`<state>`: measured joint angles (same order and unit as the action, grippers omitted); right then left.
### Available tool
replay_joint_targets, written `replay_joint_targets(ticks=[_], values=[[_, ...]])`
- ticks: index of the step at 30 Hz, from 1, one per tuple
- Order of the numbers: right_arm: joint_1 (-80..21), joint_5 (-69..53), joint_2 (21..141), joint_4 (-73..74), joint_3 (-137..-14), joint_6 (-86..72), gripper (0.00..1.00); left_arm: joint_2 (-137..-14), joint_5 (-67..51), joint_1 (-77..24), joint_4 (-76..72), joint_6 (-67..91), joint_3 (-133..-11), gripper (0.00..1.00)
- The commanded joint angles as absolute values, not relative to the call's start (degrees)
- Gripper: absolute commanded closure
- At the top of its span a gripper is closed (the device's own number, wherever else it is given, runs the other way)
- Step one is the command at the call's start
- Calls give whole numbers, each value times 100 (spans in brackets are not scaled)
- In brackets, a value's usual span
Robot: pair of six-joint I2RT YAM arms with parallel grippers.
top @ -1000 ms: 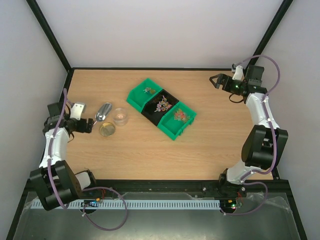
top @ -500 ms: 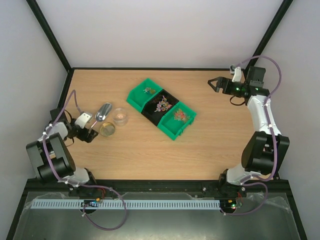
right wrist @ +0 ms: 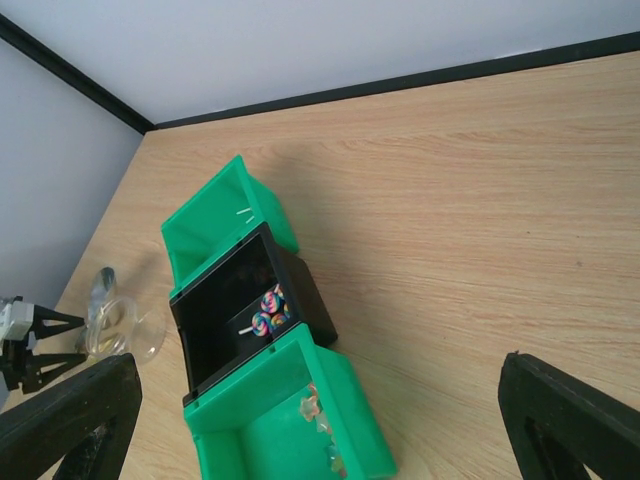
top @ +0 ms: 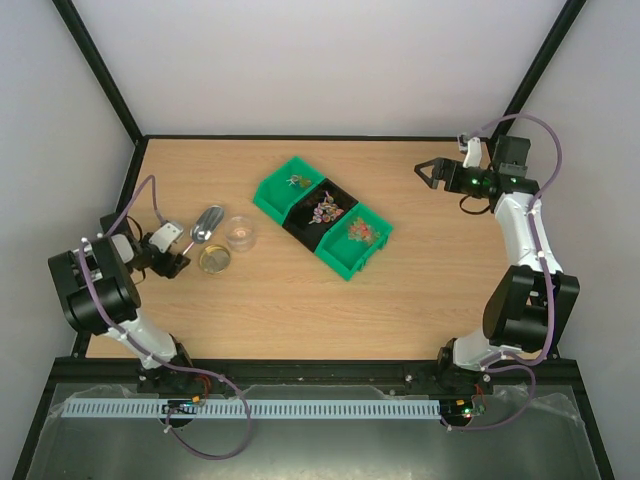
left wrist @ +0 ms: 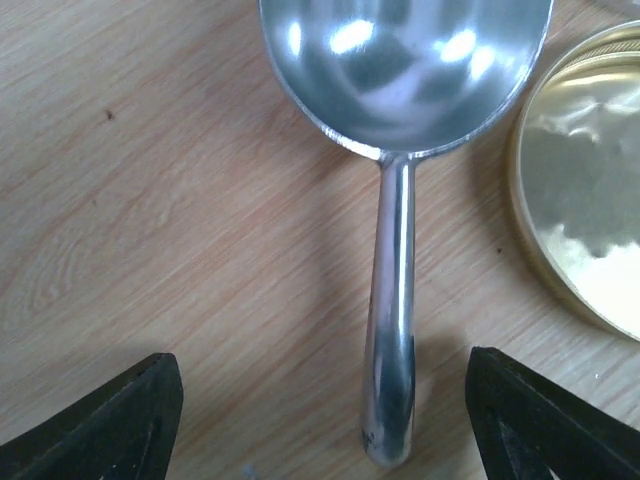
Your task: Pack the candies
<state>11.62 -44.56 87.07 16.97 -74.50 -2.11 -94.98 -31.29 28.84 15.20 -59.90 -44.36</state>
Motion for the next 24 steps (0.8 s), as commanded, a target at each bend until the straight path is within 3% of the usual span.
replay_joint_targets(ticks=[1,13,24], values=[[1154,-4447,8546,1925,-7358,-184,1,-9836,-3364,2897,1102,-6312,-4674,22],[1060,-4386,8570,1924,-7350,-113,1,-10466,-3289,2370,707,-6037,-4961,44],[838,-4162,8396,1590,-7201,-443,1,-10290,-3294,2459,1189,-5960,-5103,90]])
